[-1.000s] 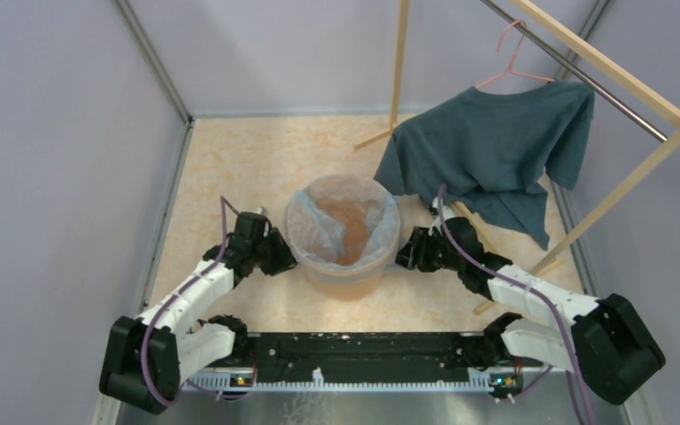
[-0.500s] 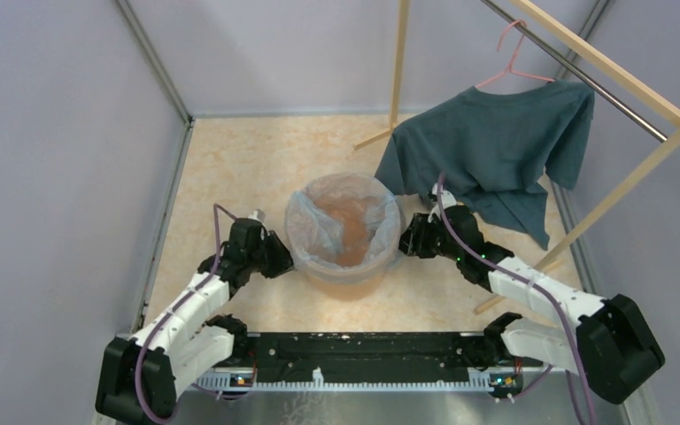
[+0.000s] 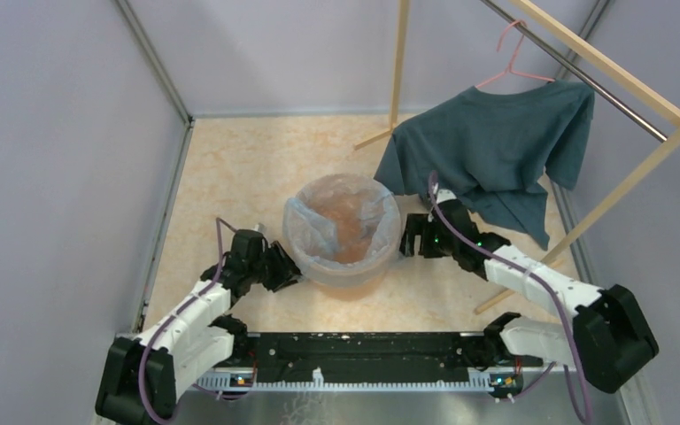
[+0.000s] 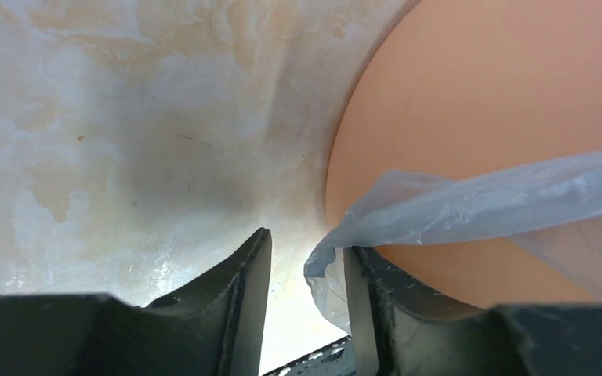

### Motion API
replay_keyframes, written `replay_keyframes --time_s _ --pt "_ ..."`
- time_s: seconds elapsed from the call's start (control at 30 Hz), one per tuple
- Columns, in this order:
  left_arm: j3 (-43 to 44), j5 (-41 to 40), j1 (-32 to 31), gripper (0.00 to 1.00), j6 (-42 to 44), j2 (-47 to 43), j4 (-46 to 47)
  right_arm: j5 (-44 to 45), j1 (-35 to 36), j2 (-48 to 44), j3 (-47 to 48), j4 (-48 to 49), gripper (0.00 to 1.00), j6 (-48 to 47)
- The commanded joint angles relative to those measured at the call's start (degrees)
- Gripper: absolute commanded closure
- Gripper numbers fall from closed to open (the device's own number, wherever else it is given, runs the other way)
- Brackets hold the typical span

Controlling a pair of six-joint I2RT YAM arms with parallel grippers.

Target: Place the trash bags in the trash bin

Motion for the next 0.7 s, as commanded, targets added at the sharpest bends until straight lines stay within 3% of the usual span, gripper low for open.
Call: replay_keyframes --time_s 0.0,0.17,0.3,0.4,0.53,0.67 --pt "3.4 -1.4 0.1 0.52 1.1 -2.7 -2.2 17.4 -0.4 -7.4 11.7 -17.6 0.17 -4.9" --pt "2.4 -0.6 0.1 0.50 1.4 -3.0 -1.2 27.2 -0.3 -10.4 25.1 -32.9 0.11 -9.1" --pt "0.7 0.5 0.1 0.49 1.1 -3.7 0.5 16.9 1.5 -9.9 39.8 -36.5 0.11 -15.8" --pt "0.6 0.6 0.1 0.48 1.8 -4.2 0.9 5.4 7.6 -6.4 49.1 -33.6 0.13 -17.7" --pt "0.4 -0.2 0.1 0.48 2.7 -4.9 1.2 -2.1 18.4 4.1 56.6 -28.0 0.24 -17.0" --pt "-0.3 -0.3 0.1 0.47 2.9 -5.5 1.6 0.1 20.2 17.4 62.6 -31.2 0.44 -13.5"
